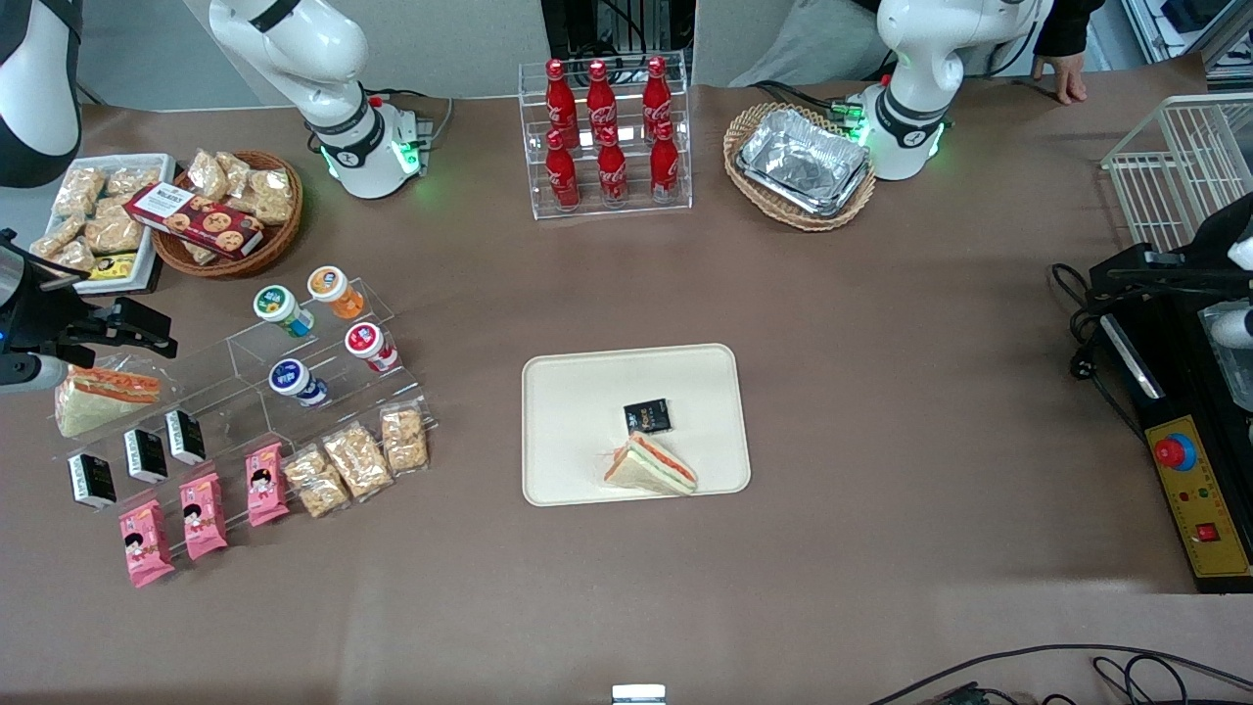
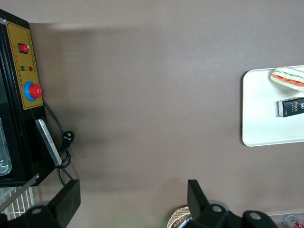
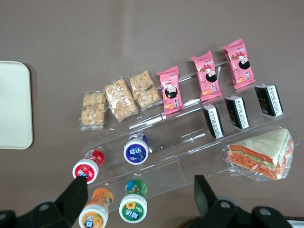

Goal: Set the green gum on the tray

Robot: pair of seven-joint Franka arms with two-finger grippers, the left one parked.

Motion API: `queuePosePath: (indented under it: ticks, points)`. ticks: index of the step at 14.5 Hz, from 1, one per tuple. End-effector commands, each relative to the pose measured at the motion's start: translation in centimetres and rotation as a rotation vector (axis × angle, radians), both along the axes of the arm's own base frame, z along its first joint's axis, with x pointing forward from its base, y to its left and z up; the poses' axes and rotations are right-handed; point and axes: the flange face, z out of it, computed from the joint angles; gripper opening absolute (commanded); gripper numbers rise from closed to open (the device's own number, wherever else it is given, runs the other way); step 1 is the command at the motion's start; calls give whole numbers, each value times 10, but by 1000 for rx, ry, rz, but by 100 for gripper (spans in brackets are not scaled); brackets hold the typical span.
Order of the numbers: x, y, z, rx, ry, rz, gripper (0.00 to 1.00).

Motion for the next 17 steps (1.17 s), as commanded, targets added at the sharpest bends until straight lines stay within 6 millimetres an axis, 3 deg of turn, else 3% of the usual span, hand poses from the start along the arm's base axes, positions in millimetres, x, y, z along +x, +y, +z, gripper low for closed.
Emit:
queuePosePath:
  ticks: [1,7,9,12,15,17]
  points:
    - [-10,0,2,-7,60,-11,100]
    - [-16,-5,0,-7,100,-19,100]
    - [-30,-1,6,-14,130,-3,100]
    - [-76,-11,0,-42,139,-24,100]
    - [-146,-33,-7,31,50,2,100]
    - [-165,-67,-9,91,50,14,100]
